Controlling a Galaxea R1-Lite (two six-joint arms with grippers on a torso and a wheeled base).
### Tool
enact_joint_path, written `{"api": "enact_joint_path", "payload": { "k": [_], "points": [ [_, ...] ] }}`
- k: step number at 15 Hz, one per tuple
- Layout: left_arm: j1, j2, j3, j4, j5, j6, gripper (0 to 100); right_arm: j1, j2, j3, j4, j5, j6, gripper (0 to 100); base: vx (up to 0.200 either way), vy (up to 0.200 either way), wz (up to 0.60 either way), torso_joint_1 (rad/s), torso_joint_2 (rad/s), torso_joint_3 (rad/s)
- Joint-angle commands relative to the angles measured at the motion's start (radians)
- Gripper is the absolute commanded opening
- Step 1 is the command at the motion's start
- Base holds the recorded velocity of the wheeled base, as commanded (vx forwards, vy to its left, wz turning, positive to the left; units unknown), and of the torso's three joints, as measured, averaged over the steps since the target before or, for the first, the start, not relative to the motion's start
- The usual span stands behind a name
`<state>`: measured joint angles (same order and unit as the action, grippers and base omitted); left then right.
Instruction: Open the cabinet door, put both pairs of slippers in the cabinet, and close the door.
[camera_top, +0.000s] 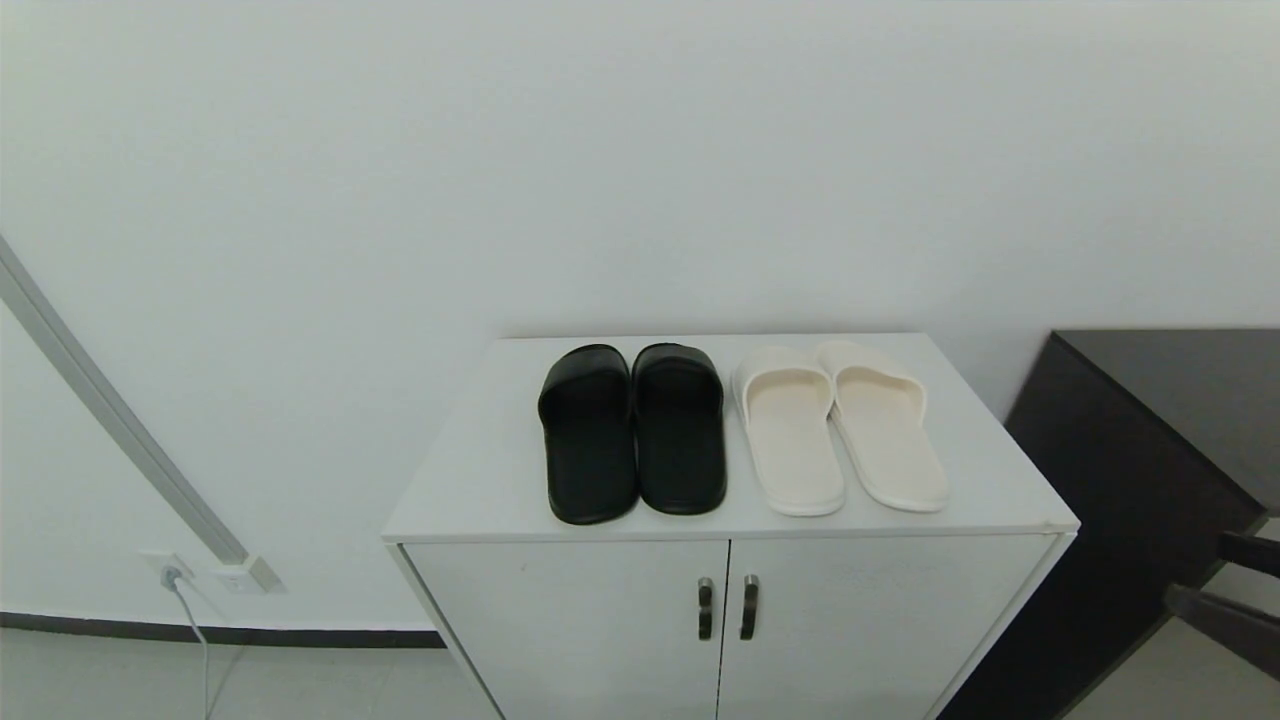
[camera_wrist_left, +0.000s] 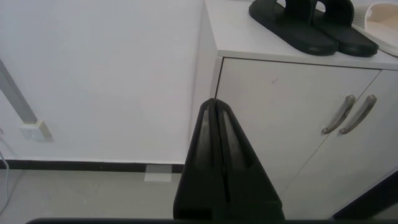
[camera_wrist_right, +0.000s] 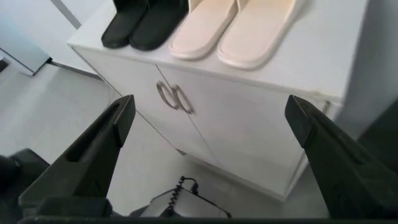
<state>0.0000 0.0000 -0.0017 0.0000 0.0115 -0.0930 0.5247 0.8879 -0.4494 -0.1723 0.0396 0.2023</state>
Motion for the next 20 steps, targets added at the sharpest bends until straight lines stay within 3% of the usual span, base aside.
{"api": "enact_joint_path", "payload": {
  "k": [1,5,9,14,20],
  "points": [
    [0.000,0.000,0.000,0.000,0.001,-0.001,0,0.270,0.364,-0.177,-0.101,-0.271,0.100,100,0.000,0.000,0.00,0.000,0.00,0.000],
    [0.000,0.000,0.000,0.000,-0.001,-0.001,0,0.291,0.697,-0.397,-0.231,-0.489,0.106,100,0.000,0.000,0.00,0.000,0.00,0.000],
    [0.000,0.000,0.000,0.000,-0.001,-0.001,0,0.241,0.893,-0.558,-0.268,-0.618,0.092,100,0.000,0.000,0.00,0.000,0.00,0.000],
    [0.000,0.002,0.000,0.000,-0.001,-0.001,0,0.169,0.959,-0.629,-0.282,-0.653,0.043,100,0.000,0.000,0.00,0.000,0.00,0.000],
    [0.000,0.000,0.000,0.000,-0.001,-0.002,0,0.124,1.033,-0.657,-0.352,-0.607,0.020,100,0.000,0.000,0.00,0.000,0.00,0.000]
  ]
}}
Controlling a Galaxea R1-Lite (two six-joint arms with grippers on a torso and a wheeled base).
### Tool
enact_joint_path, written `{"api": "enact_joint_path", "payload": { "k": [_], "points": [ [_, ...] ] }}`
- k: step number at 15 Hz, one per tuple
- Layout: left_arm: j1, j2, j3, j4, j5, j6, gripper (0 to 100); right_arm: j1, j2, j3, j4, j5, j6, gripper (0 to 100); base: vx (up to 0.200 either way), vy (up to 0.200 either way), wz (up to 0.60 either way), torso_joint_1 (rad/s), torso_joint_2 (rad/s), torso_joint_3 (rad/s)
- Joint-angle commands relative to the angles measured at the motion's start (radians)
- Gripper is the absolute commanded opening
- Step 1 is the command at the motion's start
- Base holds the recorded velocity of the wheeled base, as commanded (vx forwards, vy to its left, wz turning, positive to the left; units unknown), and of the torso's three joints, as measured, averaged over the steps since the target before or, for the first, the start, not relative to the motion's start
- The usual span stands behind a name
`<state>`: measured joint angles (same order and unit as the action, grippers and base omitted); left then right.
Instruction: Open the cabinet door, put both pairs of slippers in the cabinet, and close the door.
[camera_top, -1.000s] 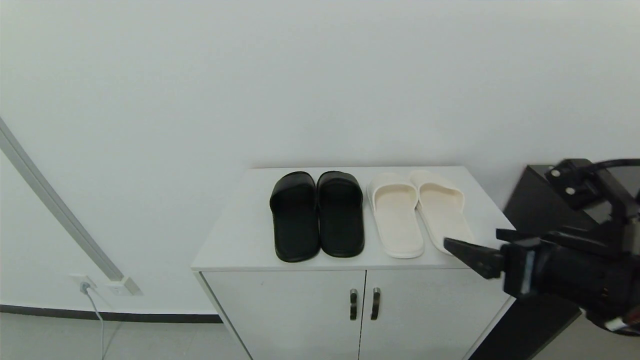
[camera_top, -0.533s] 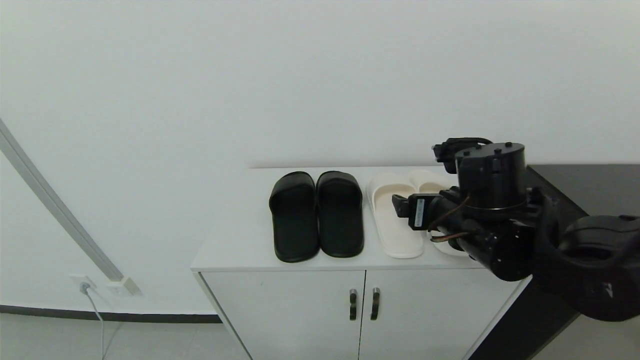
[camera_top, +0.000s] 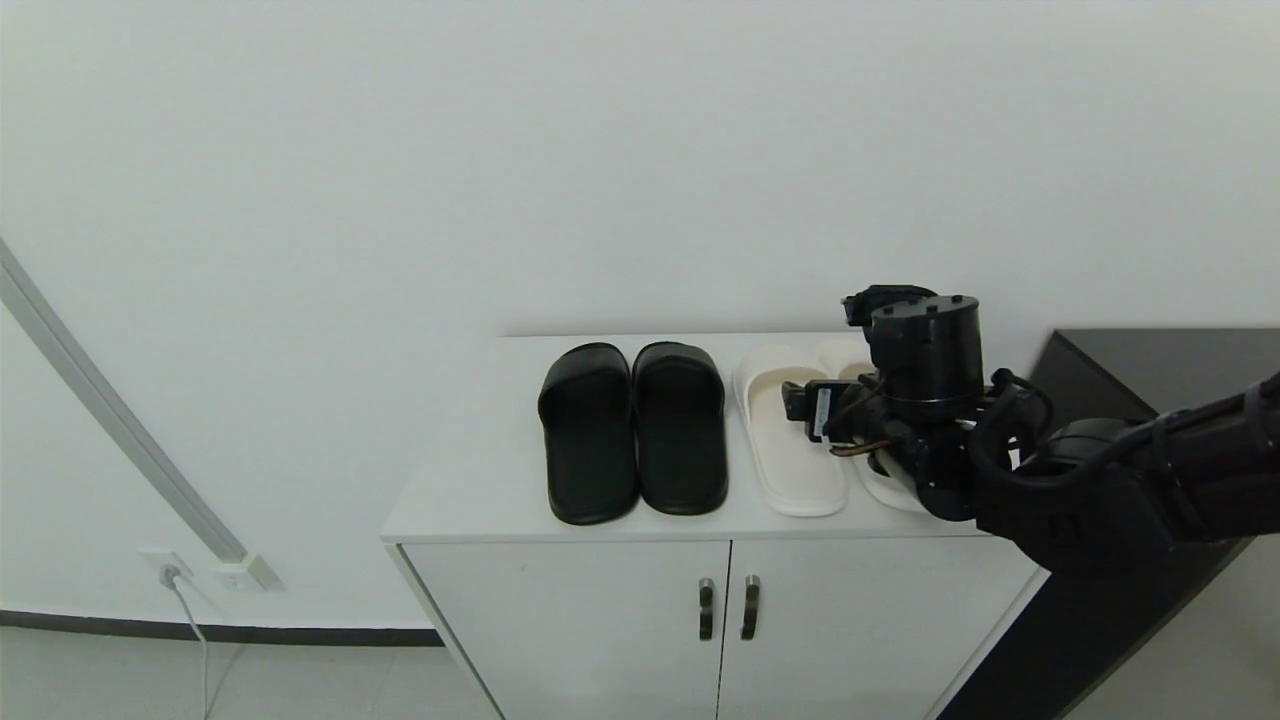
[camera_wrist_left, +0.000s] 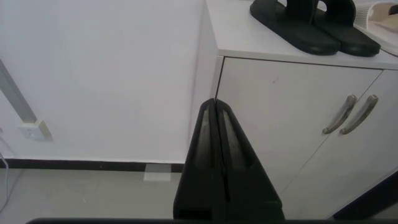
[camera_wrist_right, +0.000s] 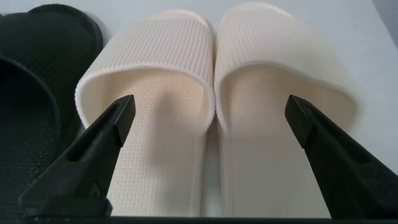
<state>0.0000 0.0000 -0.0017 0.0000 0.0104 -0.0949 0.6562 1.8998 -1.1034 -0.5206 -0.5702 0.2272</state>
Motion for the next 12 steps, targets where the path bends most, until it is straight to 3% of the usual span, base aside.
{"api": "enact_joint_path", "payload": {
  "k": [1,4,10,11,12],
  "points": [
    [0.000,0.000,0.000,0.000,0.000,0.000,0,-0.015,0.033,-0.004,-0.027,0.020,-0.017,100,0.000,0.000,0.00,0.000,0.00,0.000],
    [0.000,0.000,0.000,0.000,0.000,0.000,0,-0.052,0.088,-0.024,-0.094,0.061,-0.054,100,0.000,0.000,0.00,0.000,0.00,0.000],
    [0.000,0.002,0.000,0.000,0.000,0.000,0,-0.092,0.157,-0.104,-0.104,0.115,-0.054,100,0.000,0.000,0.00,0.000,0.00,0.000],
    [0.000,0.000,0.000,0.000,0.000,0.000,0,-0.093,0.159,-0.108,-0.104,0.115,-0.054,0,0.000,0.000,0.00,0.000,0.00,0.000],
    [0.000,0.002,0.000,0.000,0.000,0.000,0,-0.092,0.159,-0.112,-0.104,0.115,-0.054,0,0.000,0.000,0.00,0.000,0.00,0.000]
  ]
}}
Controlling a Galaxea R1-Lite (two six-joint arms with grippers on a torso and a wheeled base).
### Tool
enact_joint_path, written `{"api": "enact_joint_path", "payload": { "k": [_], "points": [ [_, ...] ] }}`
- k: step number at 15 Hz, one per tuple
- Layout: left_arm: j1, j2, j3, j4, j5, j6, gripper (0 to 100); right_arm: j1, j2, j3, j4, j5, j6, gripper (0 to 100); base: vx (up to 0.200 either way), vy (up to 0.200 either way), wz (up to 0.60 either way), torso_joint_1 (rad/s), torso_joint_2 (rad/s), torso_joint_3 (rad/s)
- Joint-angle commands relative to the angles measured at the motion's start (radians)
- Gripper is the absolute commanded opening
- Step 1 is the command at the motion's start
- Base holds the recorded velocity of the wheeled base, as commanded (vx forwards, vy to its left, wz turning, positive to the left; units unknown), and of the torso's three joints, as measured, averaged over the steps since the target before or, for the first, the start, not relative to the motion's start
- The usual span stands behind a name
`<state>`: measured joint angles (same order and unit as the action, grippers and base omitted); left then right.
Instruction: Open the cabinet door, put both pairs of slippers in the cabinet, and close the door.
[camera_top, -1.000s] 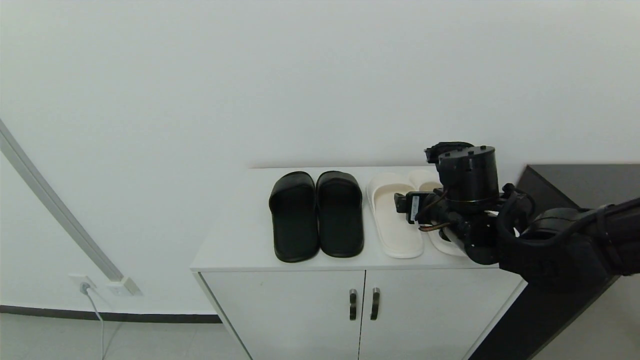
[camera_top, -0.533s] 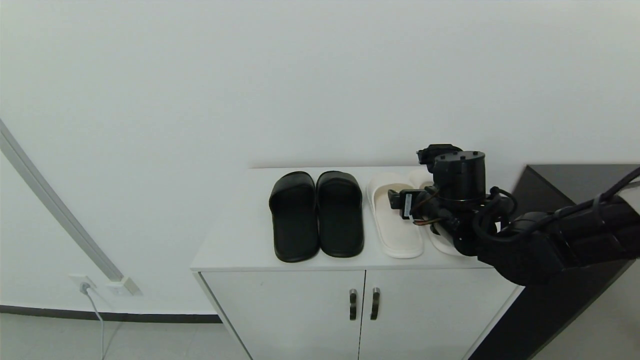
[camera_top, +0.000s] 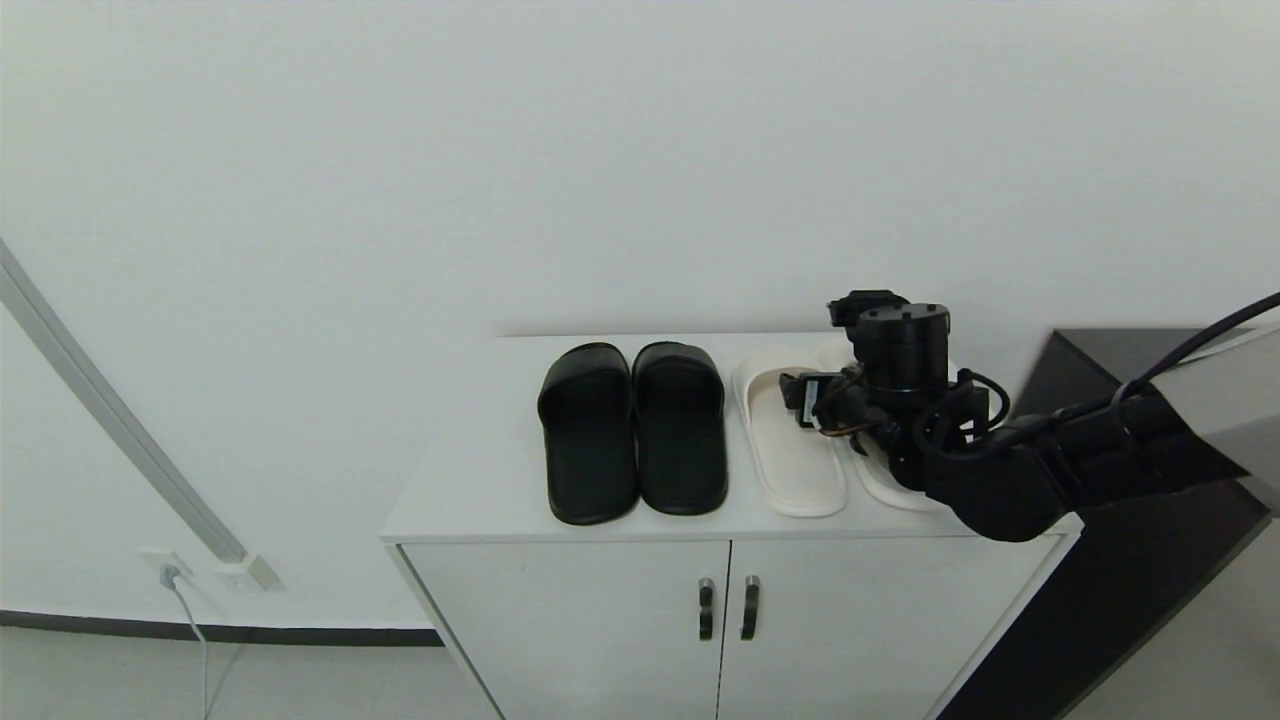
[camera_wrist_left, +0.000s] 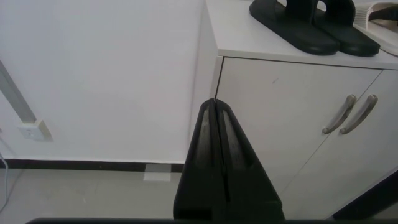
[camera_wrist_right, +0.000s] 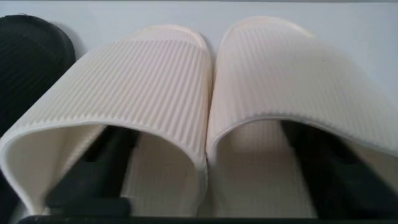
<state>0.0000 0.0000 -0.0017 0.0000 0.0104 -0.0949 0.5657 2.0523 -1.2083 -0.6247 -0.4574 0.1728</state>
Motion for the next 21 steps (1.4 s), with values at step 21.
{"api": "enact_joint_path", "payload": {
  "k": [21],
  "points": [
    [0.000,0.000,0.000,0.000,0.000,0.000,0,0.181,-0.704,0.667,0.046,0.603,-0.151,0,0.000,0.000,0.00,0.000,0.00,0.000]
  ]
}}
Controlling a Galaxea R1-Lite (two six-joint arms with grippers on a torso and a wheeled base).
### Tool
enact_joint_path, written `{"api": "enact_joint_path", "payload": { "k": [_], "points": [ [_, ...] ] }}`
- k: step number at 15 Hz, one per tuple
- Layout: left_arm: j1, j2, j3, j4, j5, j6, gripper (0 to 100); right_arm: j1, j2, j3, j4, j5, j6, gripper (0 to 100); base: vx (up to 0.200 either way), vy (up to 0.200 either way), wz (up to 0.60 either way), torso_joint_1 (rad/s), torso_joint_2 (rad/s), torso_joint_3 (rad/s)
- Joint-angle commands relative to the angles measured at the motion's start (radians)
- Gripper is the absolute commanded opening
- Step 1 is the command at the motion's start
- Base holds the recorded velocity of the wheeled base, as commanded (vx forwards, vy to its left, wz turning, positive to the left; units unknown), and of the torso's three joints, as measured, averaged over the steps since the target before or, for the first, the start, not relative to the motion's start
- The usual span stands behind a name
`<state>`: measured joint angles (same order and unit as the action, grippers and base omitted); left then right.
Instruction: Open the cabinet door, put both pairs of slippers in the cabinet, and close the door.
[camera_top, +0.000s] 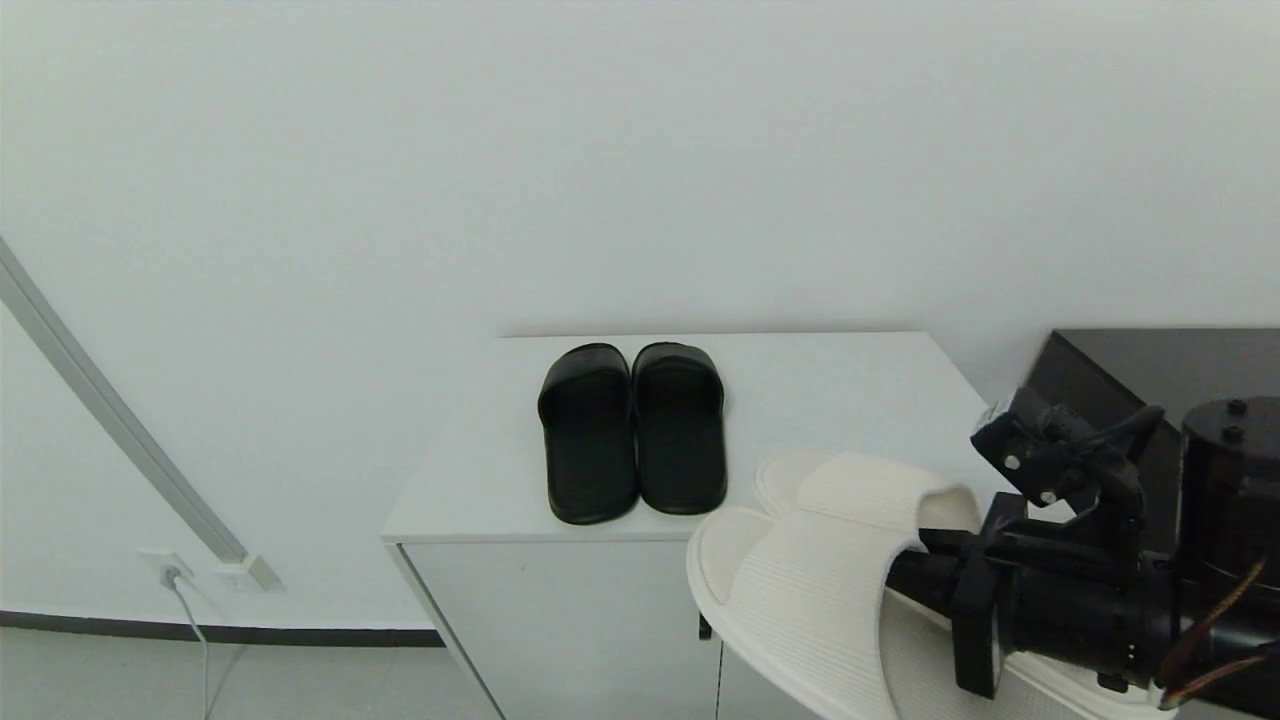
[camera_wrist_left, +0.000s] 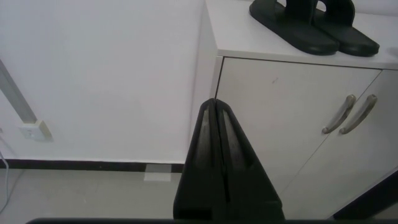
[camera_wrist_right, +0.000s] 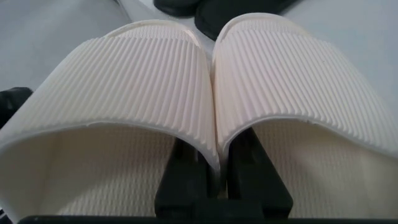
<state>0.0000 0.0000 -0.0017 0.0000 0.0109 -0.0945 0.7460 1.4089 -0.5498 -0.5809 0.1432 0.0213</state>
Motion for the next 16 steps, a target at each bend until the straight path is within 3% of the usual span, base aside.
{"api": "enact_joint_path", "payload": {
  "k": [1,9,16],
  "points": [
    [0.000,0.000,0.000,0.000,0.000,-0.001,0,0.001,-0.064,0.010,0.004,0.010,0.000,0,0.000,0.000,0.00,0.000,0.00,0.000],
    [0.000,0.000,0.000,0.000,0.001,-0.002,0,0.001,-0.056,0.030,-0.001,0.049,-0.004,0,-0.175,0.000,0.00,0.000,0.00,0.001],
    [0.000,0.000,0.000,0.000,0.003,-0.004,0,0.001,-0.034,0.036,-0.002,0.050,-0.006,0,0.000,0.000,0.00,0.000,0.00,0.000]
  ]
}}
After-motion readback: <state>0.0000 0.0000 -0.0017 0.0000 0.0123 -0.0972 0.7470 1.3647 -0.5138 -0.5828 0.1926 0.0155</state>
